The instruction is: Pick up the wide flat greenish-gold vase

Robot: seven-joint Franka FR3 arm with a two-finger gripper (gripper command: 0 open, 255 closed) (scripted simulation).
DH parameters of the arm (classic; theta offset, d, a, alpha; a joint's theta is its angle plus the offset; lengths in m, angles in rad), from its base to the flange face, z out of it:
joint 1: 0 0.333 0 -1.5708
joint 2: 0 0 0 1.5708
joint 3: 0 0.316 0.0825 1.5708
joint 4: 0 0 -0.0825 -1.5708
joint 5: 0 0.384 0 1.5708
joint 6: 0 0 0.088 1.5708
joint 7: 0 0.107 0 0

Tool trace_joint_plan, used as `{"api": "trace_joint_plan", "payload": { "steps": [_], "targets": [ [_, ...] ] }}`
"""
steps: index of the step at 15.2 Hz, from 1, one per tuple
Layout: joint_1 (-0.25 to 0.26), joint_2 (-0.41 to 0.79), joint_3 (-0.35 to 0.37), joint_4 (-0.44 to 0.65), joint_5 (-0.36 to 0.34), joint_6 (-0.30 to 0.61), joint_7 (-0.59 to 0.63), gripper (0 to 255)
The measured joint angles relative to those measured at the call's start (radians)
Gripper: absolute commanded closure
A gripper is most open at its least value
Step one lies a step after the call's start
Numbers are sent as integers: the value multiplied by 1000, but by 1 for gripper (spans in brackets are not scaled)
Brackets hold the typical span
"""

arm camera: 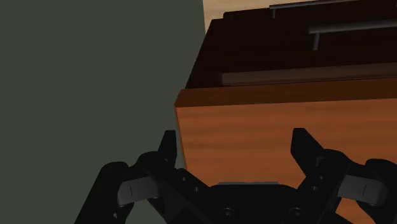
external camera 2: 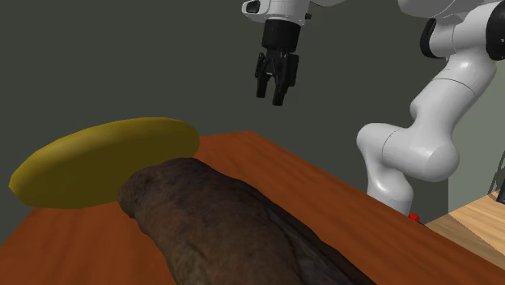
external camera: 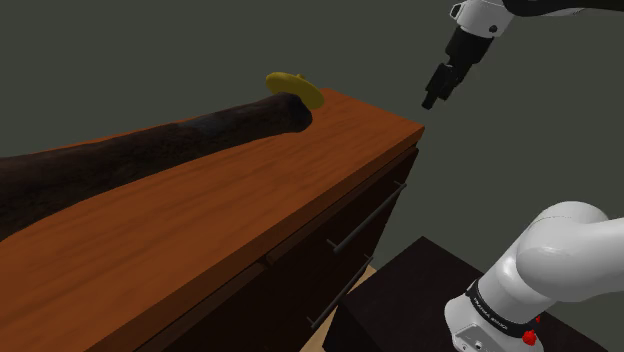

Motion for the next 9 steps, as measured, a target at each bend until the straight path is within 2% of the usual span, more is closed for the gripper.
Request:
{"api": "trace_joint_plan", "payload": {
  "steps": [2,9],
  "targets": [
    [3,13,3,15,11,-6,9,0],
    [41,219,42,179,162,-20,150,0]
  ]
}}
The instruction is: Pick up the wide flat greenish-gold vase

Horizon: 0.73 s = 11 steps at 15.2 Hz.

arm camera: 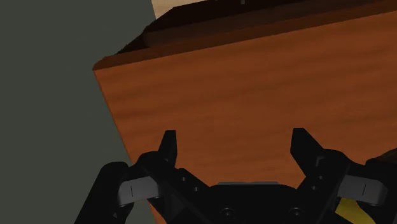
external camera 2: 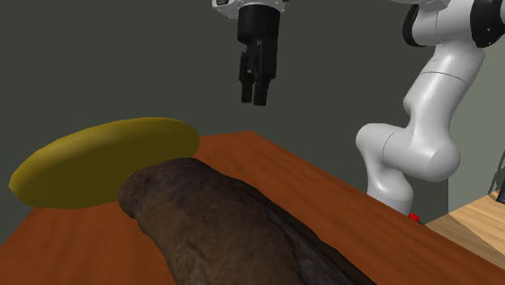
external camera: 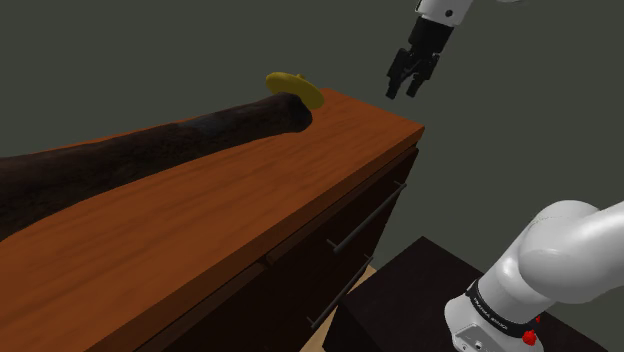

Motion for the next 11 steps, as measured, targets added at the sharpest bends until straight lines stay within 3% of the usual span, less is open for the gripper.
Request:
{"api": "trace_joint_plan", "payload": {
  "steps": [11],
  "targets": [
    [47,382,26,418,241,-80,211,0]
  ]
}}
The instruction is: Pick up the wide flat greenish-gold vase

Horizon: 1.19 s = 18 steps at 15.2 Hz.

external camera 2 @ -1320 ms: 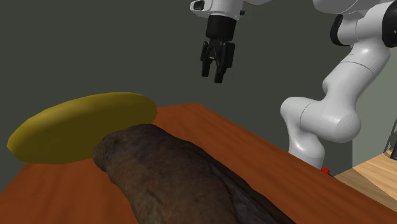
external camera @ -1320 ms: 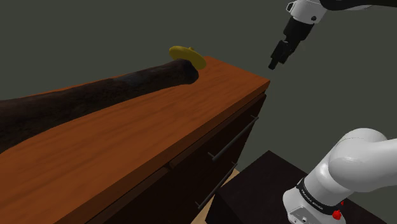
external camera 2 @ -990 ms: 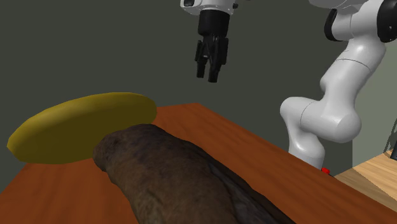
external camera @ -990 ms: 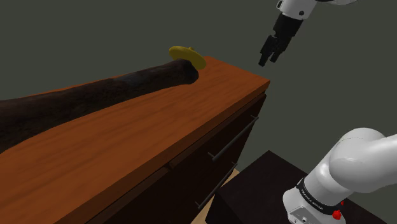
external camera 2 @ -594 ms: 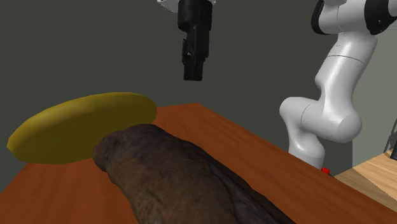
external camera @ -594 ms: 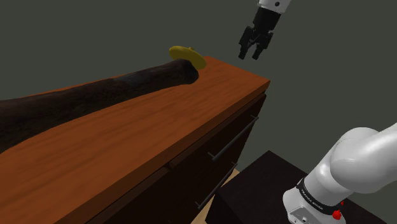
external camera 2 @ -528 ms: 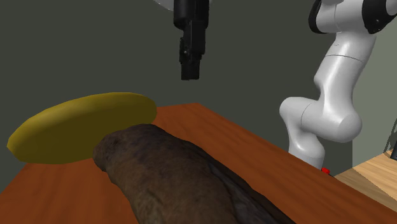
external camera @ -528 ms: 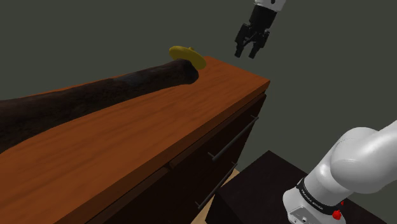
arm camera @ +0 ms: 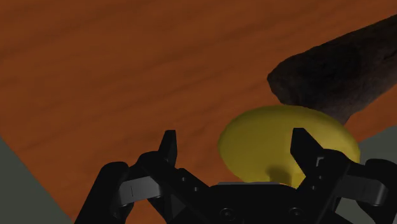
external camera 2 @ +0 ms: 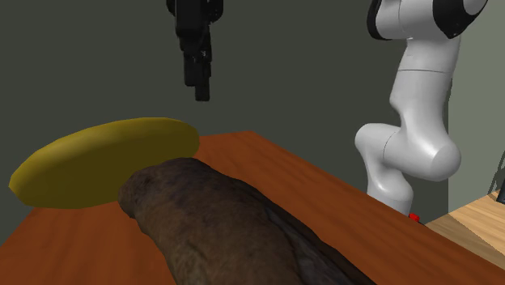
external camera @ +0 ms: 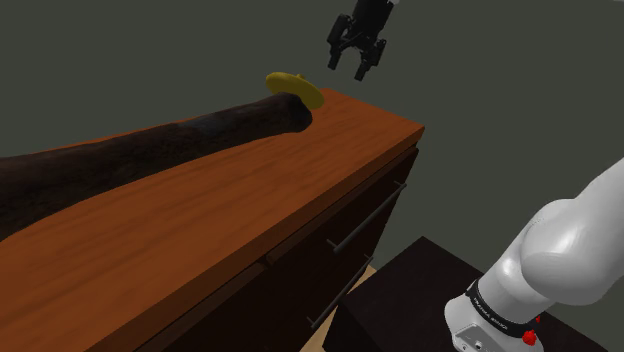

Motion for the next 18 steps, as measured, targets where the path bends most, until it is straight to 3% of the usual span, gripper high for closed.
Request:
{"api": "trace_joint_plan", "payload": {
  "steps": [7,10,15,16,18],
  "targets": [
    [8,278,6,352,148,-72,137,0],
    [7,304,6,359,166,-56,139,0],
    [10,290,7,277,169,5,115,0],
    [10,287,8,269,169,11,113,255],
    [11,285,8,262,169,16,112,255]
  ]
}}
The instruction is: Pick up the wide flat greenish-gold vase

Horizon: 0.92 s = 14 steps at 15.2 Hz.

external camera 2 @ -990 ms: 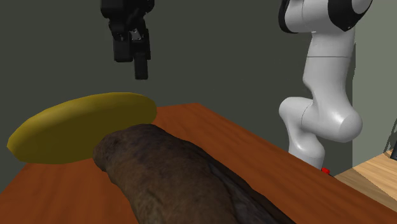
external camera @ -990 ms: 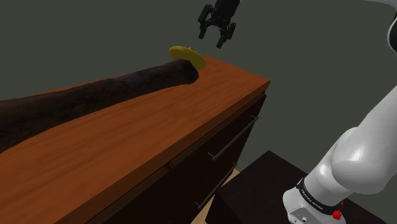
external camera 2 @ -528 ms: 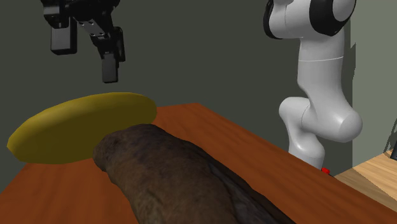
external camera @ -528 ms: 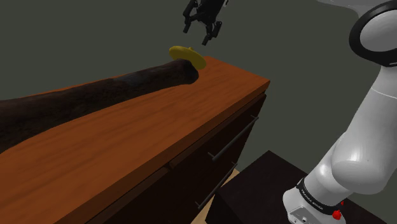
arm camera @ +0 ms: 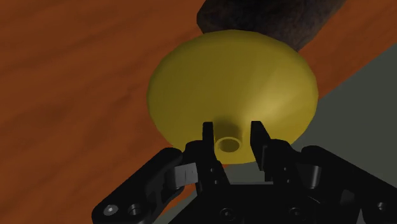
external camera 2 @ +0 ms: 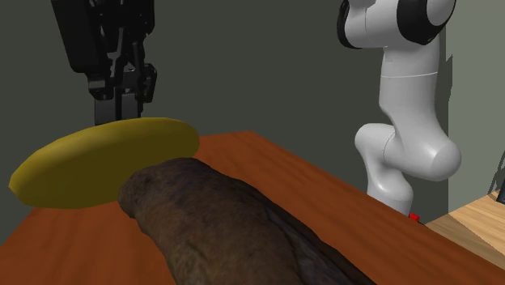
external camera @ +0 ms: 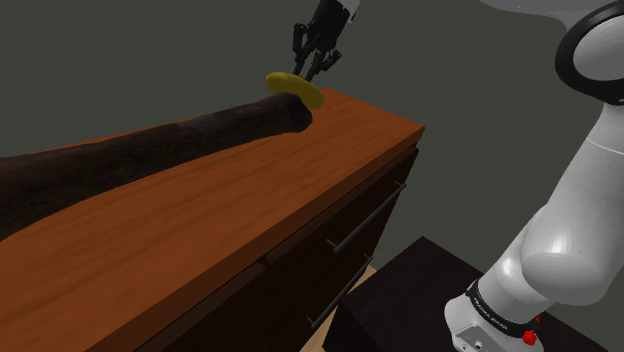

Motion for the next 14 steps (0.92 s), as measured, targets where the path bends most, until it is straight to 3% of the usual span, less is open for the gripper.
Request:
{"api": "trace_joint_plan", "payload": {
  "steps": [8,14],
  "targets": [
    [-1,0,-1,-2,0,1,-1,255],
    [-4,23,-1,95,0,-67,27,255]
  ]
}}
